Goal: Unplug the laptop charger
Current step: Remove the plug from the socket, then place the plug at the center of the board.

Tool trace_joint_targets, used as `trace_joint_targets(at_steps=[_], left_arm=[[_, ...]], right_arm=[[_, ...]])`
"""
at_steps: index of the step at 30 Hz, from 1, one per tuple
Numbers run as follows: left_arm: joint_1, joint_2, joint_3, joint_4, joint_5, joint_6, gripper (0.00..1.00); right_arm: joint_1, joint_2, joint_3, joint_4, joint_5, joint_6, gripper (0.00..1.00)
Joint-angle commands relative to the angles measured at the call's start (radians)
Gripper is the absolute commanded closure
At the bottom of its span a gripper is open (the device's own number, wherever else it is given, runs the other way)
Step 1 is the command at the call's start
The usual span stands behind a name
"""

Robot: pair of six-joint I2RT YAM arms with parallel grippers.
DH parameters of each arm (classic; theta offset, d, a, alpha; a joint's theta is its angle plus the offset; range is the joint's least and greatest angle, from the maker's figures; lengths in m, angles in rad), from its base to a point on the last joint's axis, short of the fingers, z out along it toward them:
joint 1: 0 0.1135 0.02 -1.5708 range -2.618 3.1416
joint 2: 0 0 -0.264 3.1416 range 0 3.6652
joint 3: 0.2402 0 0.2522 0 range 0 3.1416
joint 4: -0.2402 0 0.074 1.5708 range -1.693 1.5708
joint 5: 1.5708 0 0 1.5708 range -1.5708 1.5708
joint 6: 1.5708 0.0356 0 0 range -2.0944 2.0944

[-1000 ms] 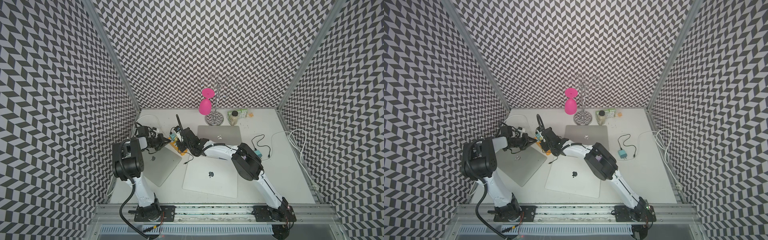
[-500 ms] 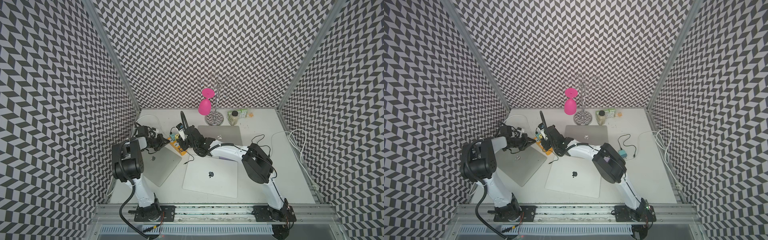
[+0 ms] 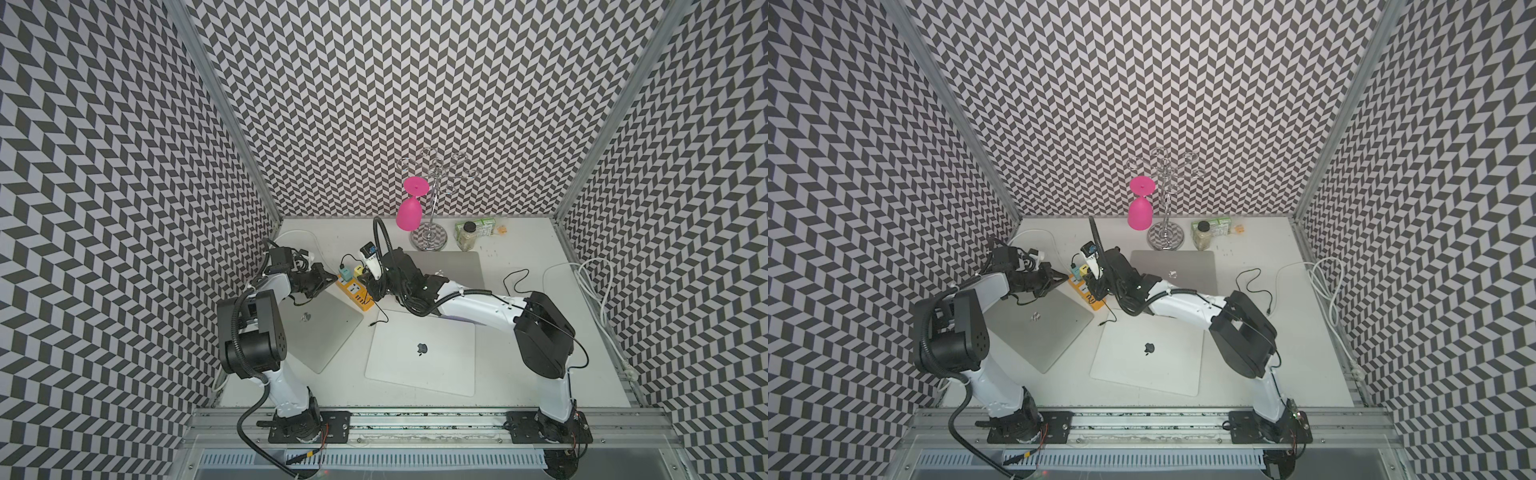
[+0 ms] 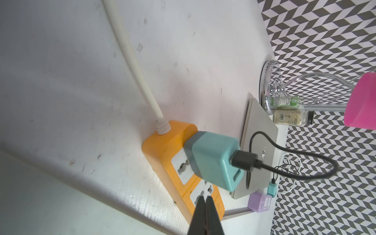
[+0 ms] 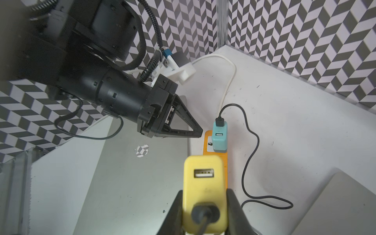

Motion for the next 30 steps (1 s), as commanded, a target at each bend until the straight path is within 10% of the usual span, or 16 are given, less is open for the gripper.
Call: trace_joint_targets(at_steps=[1,30], left_arm=[[0.004,-0.051,0.006,-0.025,-0.002,-0.009,1.0],[0.004,-0.149,-0.047,-0.024,0.0,-0.009,1.0]], right_arm=[[0.006,-0.075,0.007,0.026,0.059,-0.032,0.93],[-0.192,0.39,0.557,-0.382,-0.103,-0.232,0.92]])
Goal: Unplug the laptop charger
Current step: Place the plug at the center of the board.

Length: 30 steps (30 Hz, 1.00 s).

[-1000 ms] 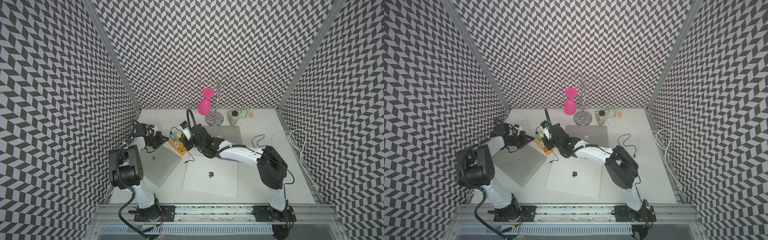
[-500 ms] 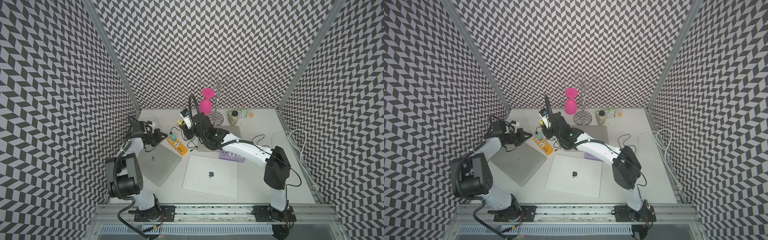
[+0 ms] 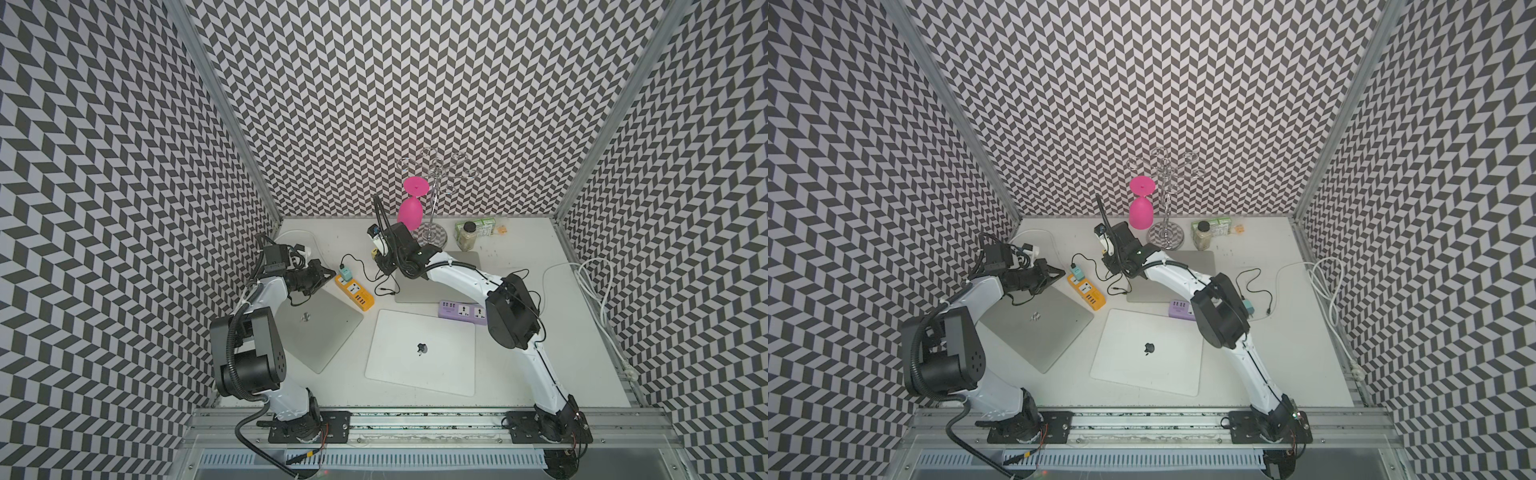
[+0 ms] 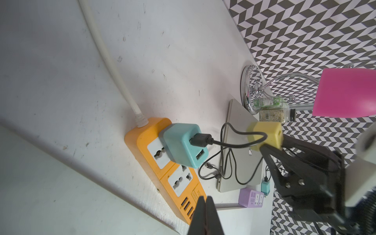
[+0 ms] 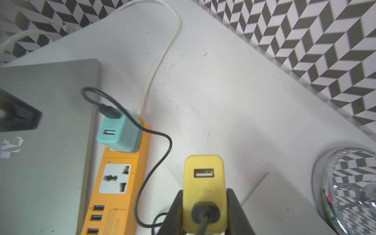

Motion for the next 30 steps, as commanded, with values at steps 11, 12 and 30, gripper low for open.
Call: trace_joint_targets(at_steps=[11,12,30], left_arm=[[0.004,-0.02,-0.032,0.008,0.0,0.008,1.0],[0.004,-0.019,-0.034,0.01,0.0,0.008,1.0],[0.003,-0.02,-0.048,0.014,-0.003,0.012,1.0]], right_arm=[[-0.05,0.139,0.17,-0.086,-0.292,-0.025,0.9],[-0.05,0.149,0.182,-0.093,-0.308,-0.026,0.9],[-0.056,0.242,0.204,-0.124,-0.405,-0.027,0.84]])
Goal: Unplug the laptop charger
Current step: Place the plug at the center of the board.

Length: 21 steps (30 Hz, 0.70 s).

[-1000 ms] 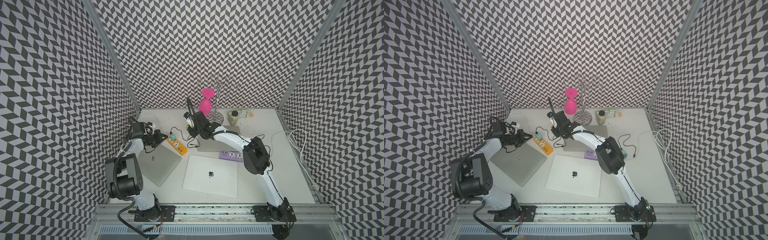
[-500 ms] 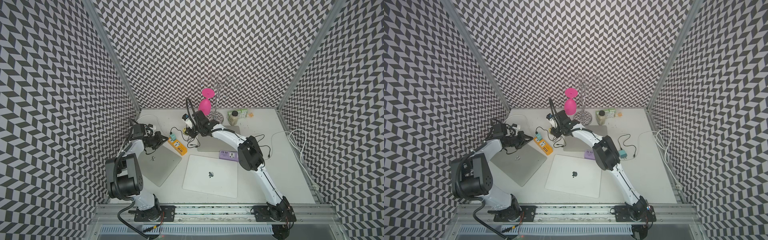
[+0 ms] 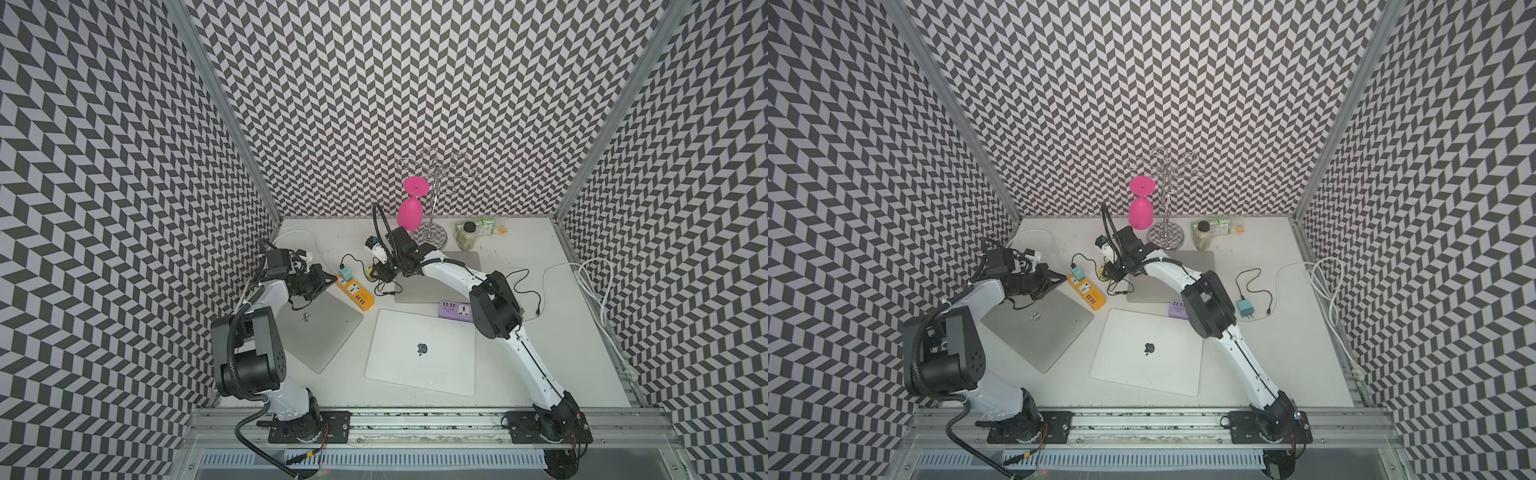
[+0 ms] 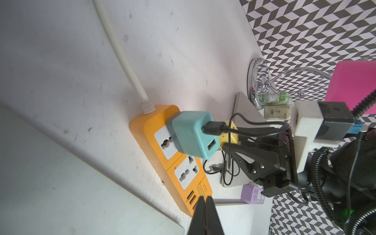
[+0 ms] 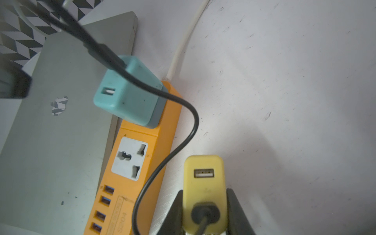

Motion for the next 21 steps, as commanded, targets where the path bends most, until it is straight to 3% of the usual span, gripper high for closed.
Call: trace_joint_targets(at_steps=[1,6,15,21], left_arm=[[0.003,-0.02,-0.013,0.011,-0.003,0.012,1.0],[0.003,-0.023,-0.023,0.015,-0.004,0.014,1.0],[0.003,-0.031,-0.023,0.015,-0.007,0.006,1.0],[0.002,-0.035,-0.02,0.015,-0.002,0.003,1.0]], right_arm=[[-0.003,0.041,0.021,0.001,-0.03,-0.008,0.8],[-0.006,0.044,0.032,0.017,-0.004,0.007,0.63],[-0.01,-0.008,0.083,0.042,0.043,0.053,0.46],[-0.018,-0.065,0.091,0.015,0.094,0.069,0.44]])
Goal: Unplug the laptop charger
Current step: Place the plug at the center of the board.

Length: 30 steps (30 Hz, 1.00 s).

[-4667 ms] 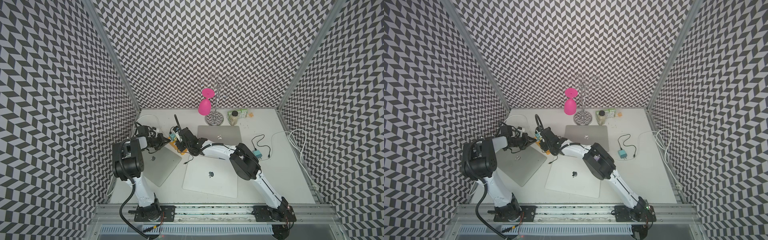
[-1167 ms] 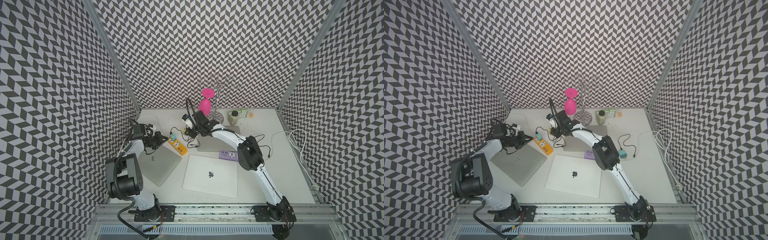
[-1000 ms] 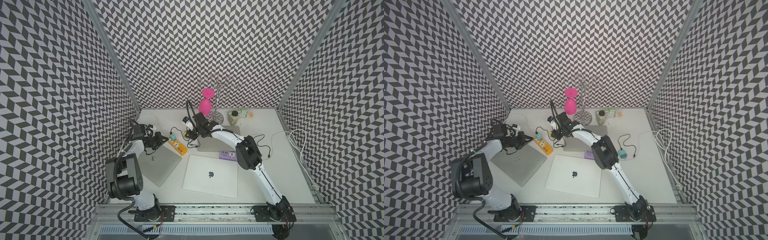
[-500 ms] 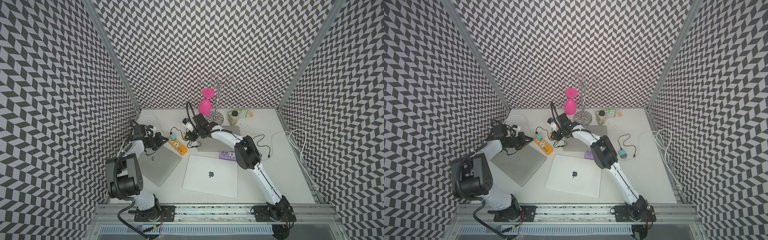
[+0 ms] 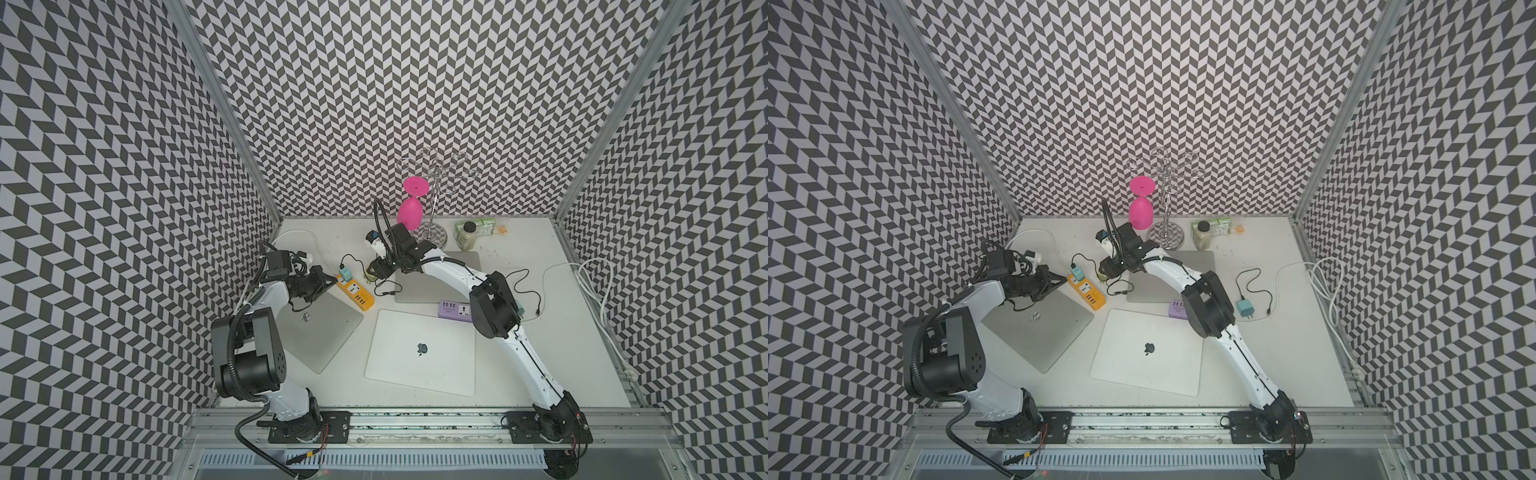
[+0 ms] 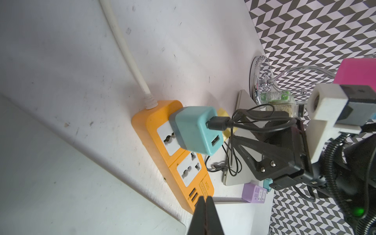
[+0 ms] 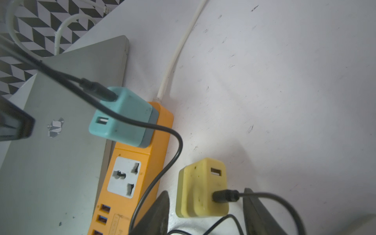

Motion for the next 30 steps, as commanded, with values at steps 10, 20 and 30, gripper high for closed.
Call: trace_joint_targets(at_steps=[10,20,30], left_arm=[[0.0,-0.044,-0.009,0.019,0.007,-0.006,1.0],[-0.004,-0.047,-0.006,0.021,0.014,-0.008,1.0],[-0.014,-0.057,-0.015,0.028,0.016,-0.015,1.0]], right_arm=[[-0.016,-0.17,-0.041,0.025,0.074,0.053,0.45],[-0.014,-0.333,-0.257,0.059,0.106,0.073,0.49],[-0.016,-0.513,-0.637,0.106,0.129,0.191,0.52]])
